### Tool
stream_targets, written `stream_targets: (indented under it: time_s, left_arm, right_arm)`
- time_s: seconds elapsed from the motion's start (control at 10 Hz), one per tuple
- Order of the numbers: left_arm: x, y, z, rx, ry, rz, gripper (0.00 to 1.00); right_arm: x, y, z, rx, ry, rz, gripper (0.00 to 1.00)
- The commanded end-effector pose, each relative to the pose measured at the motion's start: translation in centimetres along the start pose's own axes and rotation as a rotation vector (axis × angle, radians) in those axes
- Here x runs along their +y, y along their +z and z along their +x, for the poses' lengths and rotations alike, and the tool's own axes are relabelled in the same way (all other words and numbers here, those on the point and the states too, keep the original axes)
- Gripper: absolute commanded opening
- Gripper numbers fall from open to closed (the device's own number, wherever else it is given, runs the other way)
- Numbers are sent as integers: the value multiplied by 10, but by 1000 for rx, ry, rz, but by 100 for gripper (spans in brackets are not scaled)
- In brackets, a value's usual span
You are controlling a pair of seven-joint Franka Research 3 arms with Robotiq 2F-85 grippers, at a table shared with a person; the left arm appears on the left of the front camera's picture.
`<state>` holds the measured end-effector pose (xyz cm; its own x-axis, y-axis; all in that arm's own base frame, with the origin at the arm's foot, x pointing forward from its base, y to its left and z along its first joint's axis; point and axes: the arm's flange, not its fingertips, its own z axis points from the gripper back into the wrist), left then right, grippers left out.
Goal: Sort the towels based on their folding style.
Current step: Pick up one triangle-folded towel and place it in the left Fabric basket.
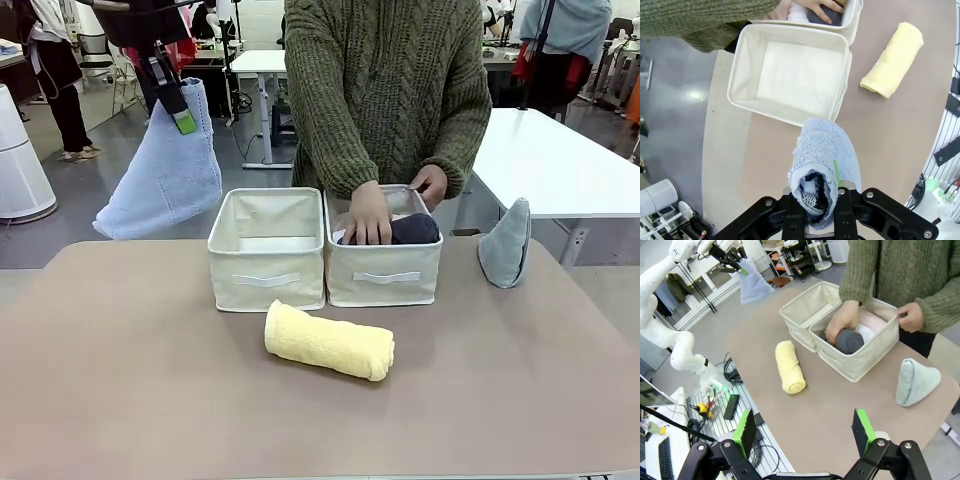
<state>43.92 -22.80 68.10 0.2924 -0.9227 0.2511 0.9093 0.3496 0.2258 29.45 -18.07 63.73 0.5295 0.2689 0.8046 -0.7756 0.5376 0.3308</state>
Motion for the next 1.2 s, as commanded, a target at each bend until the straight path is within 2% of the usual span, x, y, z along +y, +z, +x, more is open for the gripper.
stream_targets:
  time_s: [0.0,0.1,0.2,0.4,0.7,0.8,1.1]
  left_arm:
    - [0,5,-3,-2,0,9,17]
    - [0,0,0,0,0,0,17]
    - [5,0,18,-47,-116,-23,17]
    - [22,-14,62,-90,-232,-85,17]
    - [34,-47,110,-138,-328,-93,17]
    - [34,-56,121,-175,-363,-109,17]
    - [32,-91,131,-182,-470,-114,17]
  right_arm:
    - [-1,0,0,-25,18,14,100]
    - [-1,0,0,-25,18,14,100]
    - [-1,0,0,-25,18,14,100]
    - [-1,0,0,-25,18,14,100]
    - [-1,0,0,-25,18,14,100]
    - [-1,0,0,-25,18,14,100]
    - [-1,0,0,-25,18,14,100]
